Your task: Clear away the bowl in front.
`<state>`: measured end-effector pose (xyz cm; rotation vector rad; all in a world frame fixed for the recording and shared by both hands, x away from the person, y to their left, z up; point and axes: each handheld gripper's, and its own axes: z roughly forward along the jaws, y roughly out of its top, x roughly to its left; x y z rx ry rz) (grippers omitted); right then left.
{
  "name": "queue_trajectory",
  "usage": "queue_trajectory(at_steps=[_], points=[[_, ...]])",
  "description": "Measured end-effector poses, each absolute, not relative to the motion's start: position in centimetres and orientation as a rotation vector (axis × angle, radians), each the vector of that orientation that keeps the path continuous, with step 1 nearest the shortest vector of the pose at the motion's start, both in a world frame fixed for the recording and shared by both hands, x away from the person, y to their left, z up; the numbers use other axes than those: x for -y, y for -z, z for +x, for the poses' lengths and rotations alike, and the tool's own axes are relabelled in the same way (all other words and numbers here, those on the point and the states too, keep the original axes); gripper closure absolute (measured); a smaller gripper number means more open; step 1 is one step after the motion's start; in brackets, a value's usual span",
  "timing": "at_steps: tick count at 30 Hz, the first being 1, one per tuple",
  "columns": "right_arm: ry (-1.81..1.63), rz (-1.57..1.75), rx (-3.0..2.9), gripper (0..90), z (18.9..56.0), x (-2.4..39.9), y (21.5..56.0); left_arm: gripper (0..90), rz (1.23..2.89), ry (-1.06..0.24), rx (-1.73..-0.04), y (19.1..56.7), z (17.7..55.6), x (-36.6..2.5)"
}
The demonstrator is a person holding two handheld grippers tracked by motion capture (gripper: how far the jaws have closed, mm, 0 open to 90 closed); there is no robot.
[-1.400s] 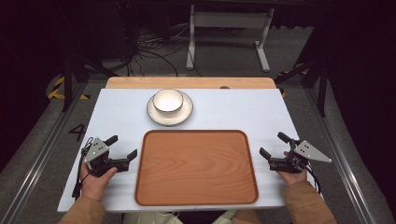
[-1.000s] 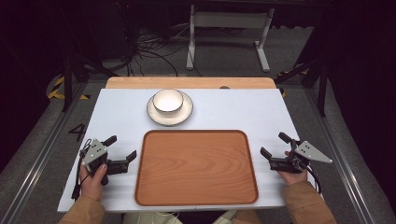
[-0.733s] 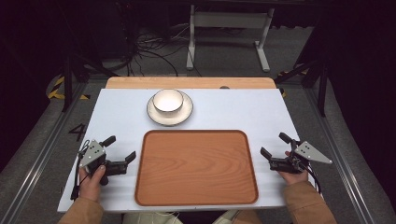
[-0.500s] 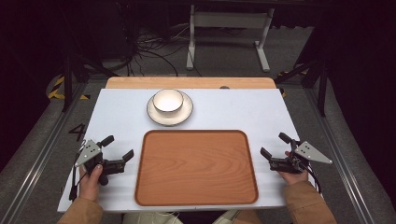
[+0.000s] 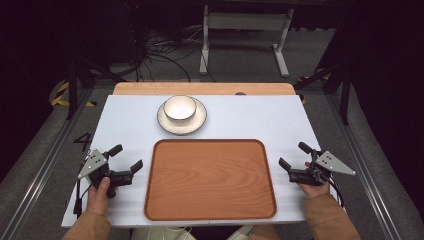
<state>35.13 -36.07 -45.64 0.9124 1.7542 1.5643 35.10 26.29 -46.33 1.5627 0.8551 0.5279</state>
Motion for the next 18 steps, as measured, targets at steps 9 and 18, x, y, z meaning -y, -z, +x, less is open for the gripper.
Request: queue_trajectory(at_steps=[9,18], points=[[-1.563,0.913,-1.757,0.8,35.2,36.1,45.6,0.4,1.524,-0.526,-0.869,43.7,34.7,-26.5],[-1.563,0.910,-1.761,0.9,35.2,36.1,45.6,0.5,1.526,-0.562,-0.863,41.7,34.2,-26.5]])
